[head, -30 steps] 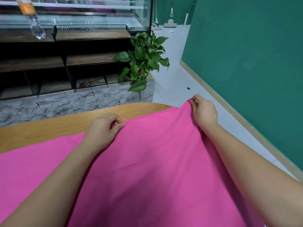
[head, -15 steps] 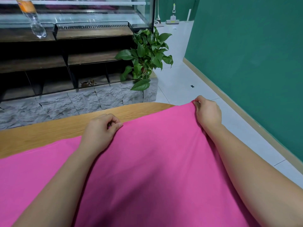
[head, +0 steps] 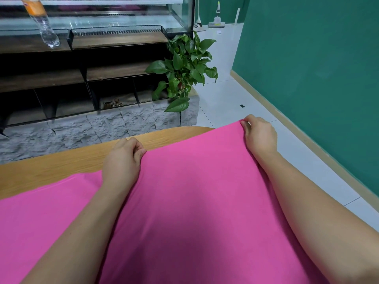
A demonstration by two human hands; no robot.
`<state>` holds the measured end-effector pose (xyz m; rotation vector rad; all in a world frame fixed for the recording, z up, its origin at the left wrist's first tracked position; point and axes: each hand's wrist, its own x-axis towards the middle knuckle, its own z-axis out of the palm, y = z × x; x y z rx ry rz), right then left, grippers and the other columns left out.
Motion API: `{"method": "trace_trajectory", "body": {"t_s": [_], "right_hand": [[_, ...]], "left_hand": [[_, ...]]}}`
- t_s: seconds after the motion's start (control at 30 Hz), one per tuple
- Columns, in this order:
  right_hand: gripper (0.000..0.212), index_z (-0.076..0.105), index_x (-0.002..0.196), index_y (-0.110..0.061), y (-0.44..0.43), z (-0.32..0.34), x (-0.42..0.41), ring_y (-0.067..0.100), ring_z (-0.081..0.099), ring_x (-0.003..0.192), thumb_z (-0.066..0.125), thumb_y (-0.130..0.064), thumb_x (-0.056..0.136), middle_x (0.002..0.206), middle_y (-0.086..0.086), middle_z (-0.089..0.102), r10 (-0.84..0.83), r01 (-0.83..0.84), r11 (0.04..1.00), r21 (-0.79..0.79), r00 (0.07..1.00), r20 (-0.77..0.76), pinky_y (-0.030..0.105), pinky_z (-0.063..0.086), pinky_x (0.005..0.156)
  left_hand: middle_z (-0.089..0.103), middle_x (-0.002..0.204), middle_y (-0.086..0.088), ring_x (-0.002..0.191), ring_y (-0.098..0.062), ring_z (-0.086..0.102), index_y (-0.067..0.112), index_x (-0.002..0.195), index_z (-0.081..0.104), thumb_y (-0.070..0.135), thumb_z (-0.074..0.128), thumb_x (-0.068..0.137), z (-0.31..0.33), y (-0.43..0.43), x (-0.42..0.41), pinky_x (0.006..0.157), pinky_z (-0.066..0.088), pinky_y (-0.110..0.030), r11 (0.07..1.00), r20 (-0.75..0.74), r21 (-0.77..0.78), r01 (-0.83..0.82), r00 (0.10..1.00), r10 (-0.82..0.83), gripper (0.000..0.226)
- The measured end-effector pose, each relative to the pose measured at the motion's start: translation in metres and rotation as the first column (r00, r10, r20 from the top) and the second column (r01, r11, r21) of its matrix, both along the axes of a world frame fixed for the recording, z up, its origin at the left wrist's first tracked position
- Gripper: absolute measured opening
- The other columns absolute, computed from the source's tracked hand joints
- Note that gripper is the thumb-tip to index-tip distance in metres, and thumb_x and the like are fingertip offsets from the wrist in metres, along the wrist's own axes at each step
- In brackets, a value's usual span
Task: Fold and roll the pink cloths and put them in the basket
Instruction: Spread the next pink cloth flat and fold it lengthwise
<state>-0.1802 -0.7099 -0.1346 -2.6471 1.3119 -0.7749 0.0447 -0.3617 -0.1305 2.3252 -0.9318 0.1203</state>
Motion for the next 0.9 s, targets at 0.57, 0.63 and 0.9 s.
{"method": "trace_trajectory", "body": {"t_s": [0.57, 0.63, 0.9], "right_hand": [[0.028, 0.068, 0.115, -0.011, 0.096, 0.02, 0.011, 0.037, 0.058, 0.099, 0.048, -0.028, 0.107, 0.107, 0.011, 0.064, 0.211, -0.217, 0.973, -0.079, 0.974, -0.078, 0.048, 0.043, 0.09], [0.029, 0.068, 0.118, -0.016, 0.135, 0.019, 0.016, 0.034, 0.059, 0.106, 0.049, -0.034, 0.107, 0.112, 0.007, 0.065, 0.352, -0.356, 0.934, -0.02, 0.929, -0.112, 0.047, 0.043, 0.094], [0.042, 0.059, 0.138, -0.023, 0.254, 0.007, 0.04, 0.023, 0.048, 0.14, 0.042, -0.048, 0.109, 0.147, 0.0, 0.058, 0.544, -0.519, 0.833, 0.191, 0.83, -0.12, 0.044, 0.035, 0.111]], "left_hand": [[0.06, 0.114, 0.002, 0.109, -0.026, 0.056, 0.023, 0.11, 0.066, 0.024, 0.066, 0.098, 0.028, 0.089, -0.028, 0.088, 0.046, -0.046, 0.996, 0.194, 0.084, -0.021, 0.981, 0.004, 0.013], [0.058, 0.112, 0.003, 0.105, -0.027, 0.055, 0.024, 0.109, 0.065, 0.023, 0.067, 0.097, 0.027, 0.121, -0.03, 0.086, 0.048, -0.046, 0.992, 0.213, 0.122, -0.038, 0.977, 0.011, 0.012], [0.065, 0.128, -0.004, 0.117, -0.034, 0.062, 0.018, 0.127, 0.066, 0.039, 0.055, 0.103, 0.01, 0.22, -0.029, 0.095, 0.051, -0.05, 0.932, 0.179, 0.279, -0.23, 0.966, 0.185, 0.033]]}}
